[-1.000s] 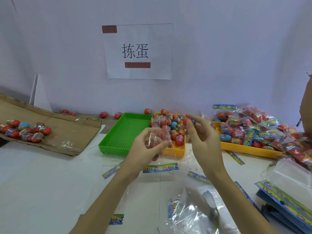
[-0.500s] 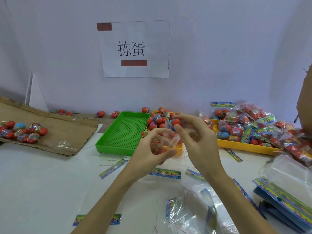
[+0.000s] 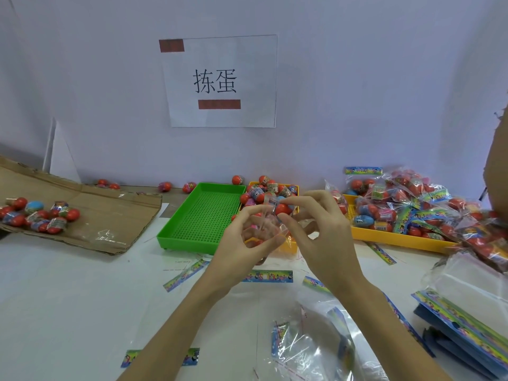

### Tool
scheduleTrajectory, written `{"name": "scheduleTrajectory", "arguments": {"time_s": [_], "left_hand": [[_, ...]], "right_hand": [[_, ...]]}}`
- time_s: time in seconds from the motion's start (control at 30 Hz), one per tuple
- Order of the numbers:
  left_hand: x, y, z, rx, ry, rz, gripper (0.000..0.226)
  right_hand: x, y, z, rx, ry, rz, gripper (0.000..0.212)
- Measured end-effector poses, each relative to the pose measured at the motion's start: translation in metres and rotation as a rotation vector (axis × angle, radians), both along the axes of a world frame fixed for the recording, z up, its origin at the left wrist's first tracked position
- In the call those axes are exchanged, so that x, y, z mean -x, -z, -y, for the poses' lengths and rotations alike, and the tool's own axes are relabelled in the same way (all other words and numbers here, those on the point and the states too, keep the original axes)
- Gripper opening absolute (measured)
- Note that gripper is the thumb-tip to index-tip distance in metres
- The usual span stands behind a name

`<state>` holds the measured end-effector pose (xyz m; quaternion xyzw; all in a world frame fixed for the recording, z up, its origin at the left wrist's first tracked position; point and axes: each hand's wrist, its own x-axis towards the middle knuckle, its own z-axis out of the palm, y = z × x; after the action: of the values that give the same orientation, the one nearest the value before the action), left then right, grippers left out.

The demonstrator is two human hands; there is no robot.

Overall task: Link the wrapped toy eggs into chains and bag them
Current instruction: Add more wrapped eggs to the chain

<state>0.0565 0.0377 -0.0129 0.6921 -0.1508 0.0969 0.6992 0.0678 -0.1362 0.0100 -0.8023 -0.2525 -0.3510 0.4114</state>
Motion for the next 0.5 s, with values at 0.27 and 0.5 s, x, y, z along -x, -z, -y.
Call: {"name": "scheduleTrajectory", "arguments": {"time_s": [0.27, 0.5], "left_hand": [[0.0008, -0.002, -0.0001, -0.016, -0.065, 0.066, 0.042], [0.0012, -0.0011, 0.0006, -0.069, -0.062, 0.08, 0.042]], "right_hand": [[0.0033, -0.0019, -0.0007, 0.026, -0.023, -0.042, 0.025], [0.0036, 0.0007, 0.0014, 0.175, -0.073, -0.147, 0.025]]}}
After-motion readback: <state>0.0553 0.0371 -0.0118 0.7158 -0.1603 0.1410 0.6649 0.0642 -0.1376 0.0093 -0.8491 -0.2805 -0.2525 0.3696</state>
